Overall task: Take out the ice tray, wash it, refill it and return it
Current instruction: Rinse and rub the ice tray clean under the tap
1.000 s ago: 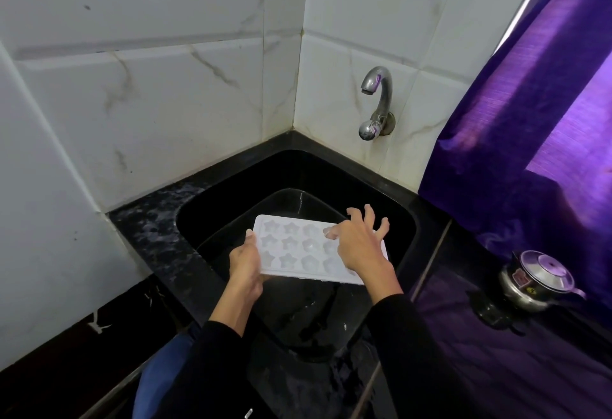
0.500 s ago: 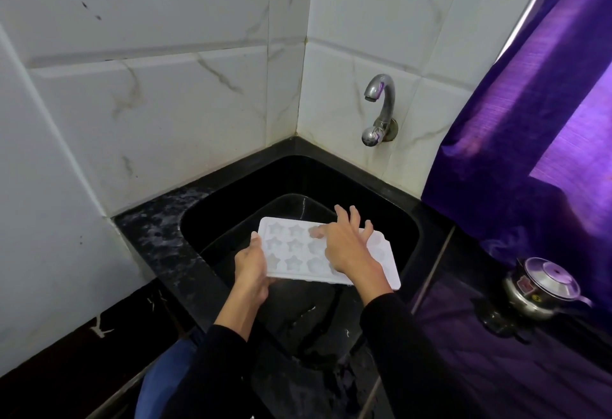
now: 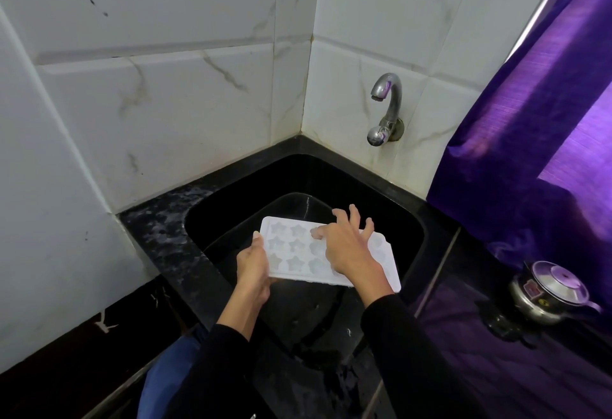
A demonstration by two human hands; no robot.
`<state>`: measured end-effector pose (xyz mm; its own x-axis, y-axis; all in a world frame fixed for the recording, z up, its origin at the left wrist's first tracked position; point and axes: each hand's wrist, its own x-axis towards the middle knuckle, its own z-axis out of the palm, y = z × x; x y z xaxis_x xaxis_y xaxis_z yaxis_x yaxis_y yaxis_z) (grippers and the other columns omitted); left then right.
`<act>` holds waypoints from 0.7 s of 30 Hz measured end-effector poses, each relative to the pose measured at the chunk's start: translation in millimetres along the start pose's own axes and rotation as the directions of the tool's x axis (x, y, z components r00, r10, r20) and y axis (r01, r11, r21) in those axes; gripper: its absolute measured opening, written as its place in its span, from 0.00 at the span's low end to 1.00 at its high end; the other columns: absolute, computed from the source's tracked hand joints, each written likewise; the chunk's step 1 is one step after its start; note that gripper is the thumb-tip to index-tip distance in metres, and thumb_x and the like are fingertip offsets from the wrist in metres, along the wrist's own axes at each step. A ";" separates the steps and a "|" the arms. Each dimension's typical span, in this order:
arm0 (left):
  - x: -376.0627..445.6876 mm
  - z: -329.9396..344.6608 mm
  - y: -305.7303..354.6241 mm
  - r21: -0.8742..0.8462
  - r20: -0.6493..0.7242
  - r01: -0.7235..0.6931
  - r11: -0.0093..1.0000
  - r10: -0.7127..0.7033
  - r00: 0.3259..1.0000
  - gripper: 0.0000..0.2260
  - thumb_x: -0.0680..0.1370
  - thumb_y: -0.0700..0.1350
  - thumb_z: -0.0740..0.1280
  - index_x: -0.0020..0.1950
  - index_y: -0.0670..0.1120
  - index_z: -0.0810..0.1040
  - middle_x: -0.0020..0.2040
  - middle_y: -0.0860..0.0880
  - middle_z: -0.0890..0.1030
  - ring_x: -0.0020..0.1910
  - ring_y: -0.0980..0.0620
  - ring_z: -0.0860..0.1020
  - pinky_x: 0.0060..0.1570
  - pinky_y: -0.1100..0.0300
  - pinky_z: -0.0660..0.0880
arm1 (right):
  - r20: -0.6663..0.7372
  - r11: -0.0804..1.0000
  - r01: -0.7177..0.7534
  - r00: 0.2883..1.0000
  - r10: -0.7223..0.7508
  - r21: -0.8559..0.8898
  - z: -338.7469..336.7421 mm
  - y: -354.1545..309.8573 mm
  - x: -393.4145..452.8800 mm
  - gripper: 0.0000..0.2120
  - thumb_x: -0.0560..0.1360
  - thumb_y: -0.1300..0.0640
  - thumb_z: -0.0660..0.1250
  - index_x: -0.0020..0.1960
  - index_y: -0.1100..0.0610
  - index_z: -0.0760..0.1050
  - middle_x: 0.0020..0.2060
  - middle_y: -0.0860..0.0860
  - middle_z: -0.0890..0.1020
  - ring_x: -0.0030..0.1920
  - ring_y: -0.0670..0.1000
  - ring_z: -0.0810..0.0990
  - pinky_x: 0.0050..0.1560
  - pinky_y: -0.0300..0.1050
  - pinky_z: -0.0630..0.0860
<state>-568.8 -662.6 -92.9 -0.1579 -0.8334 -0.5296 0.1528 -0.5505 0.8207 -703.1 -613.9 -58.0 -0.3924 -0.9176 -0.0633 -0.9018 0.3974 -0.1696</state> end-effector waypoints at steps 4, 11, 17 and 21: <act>0.5 0.5 -0.5 0.001 0.008 0.009 1.000 -0.009 1.000 0.17 0.82 0.54 0.54 0.47 0.44 0.75 0.49 0.42 0.82 0.47 0.42 0.82 0.53 0.43 0.78 | 0.008 1.000 -0.017 1.000 0.017 -0.010 -1.6 -1.7 0.0 0.31 0.72 0.75 0.63 0.67 0.48 0.74 0.77 0.59 0.54 0.78 0.63 0.40 0.73 0.67 0.37; -1.0 -0.4 0.6 -0.011 -0.004 -0.006 1.000 0.006 1.000 0.17 0.83 0.54 0.54 0.45 0.45 0.75 0.47 0.43 0.82 0.45 0.44 0.81 0.51 0.45 0.79 | 0.003 1.000 0.005 1.000 -0.005 -0.009 -1.5 -2.4 -4.0 0.32 0.72 0.76 0.61 0.67 0.47 0.74 0.76 0.58 0.56 0.78 0.62 0.41 0.74 0.66 0.38; -1.2 -0.8 1.3 0.008 0.016 0.008 1.000 -0.008 1.000 0.17 0.83 0.54 0.53 0.48 0.45 0.75 0.48 0.43 0.82 0.48 0.42 0.82 0.52 0.44 0.78 | 0.002 1.000 -0.013 1.000 0.013 -0.016 -3.2 -3.4 -6.0 0.32 0.72 0.75 0.62 0.69 0.48 0.72 0.78 0.59 0.52 0.78 0.62 0.40 0.73 0.66 0.37; -2.0 -0.7 0.9 -0.003 0.012 0.003 1.000 -0.003 1.000 0.17 0.83 0.54 0.54 0.47 0.44 0.75 0.48 0.42 0.82 0.46 0.43 0.81 0.52 0.44 0.78 | -0.005 1.000 0.002 1.000 -0.002 -0.006 -1.2 -5.2 -6.0 0.29 0.73 0.75 0.61 0.67 0.49 0.74 0.77 0.58 0.55 0.78 0.62 0.42 0.73 0.66 0.37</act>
<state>-567.6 -661.5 -91.3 -0.1701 -0.8309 -0.5298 0.1554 -0.5536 0.8182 -696.2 -610.5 -55.6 -0.3911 -0.9185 -0.0582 -0.9039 0.3953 -0.1636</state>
